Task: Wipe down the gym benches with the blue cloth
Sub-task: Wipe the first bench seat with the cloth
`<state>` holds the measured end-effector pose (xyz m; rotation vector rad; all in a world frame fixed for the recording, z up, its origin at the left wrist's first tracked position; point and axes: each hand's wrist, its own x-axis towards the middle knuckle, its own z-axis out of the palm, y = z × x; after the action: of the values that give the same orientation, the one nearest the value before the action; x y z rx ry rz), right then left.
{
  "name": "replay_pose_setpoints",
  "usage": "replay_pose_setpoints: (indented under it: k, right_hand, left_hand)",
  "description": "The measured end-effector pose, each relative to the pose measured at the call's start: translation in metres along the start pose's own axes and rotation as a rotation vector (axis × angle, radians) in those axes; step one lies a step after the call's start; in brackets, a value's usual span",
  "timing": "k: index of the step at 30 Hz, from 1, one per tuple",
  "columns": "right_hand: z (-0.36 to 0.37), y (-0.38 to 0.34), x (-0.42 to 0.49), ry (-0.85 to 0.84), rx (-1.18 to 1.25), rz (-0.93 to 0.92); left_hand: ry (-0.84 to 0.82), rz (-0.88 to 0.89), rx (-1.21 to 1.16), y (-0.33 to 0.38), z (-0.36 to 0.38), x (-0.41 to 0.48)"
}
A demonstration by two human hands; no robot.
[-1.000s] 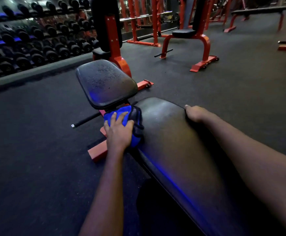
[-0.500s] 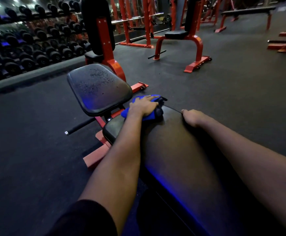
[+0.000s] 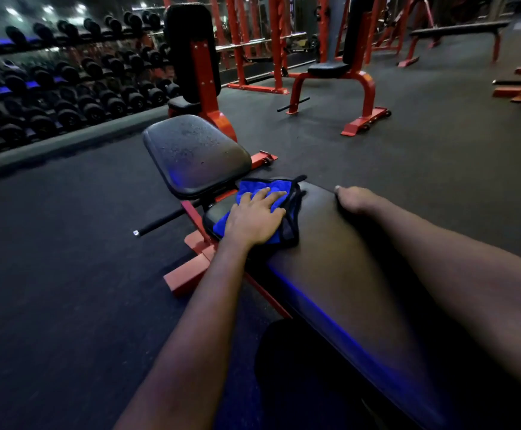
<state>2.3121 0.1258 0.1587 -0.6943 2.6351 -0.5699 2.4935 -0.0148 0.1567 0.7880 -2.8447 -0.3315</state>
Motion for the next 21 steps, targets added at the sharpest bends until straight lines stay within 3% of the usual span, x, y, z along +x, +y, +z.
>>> replay_pose_setpoints:
  k: [7, 11, 15, 21]
  right_hand:
    - [-0.001, -0.004, -0.016, 0.026, 0.031, 0.012]
    - [0.001, -0.004, -0.016, 0.030, 0.053, 0.018]
    - [0.002, -0.002, -0.009, 0.037, 0.054, 0.024]
    - [0.004, 0.006, 0.009, 0.025, 0.002, -0.012]
  left_hand:
    - [0.243, -0.197, -0.210, 0.021, 0.017, -0.094]
    - [0.326, -0.096, -0.257, 0.047, 0.036, -0.142]
    - [0.211, -0.090, -0.174, 0.038, 0.026, -0.120]
    - [-0.030, -0.095, 0.020, 0.018, 0.002, -0.018]
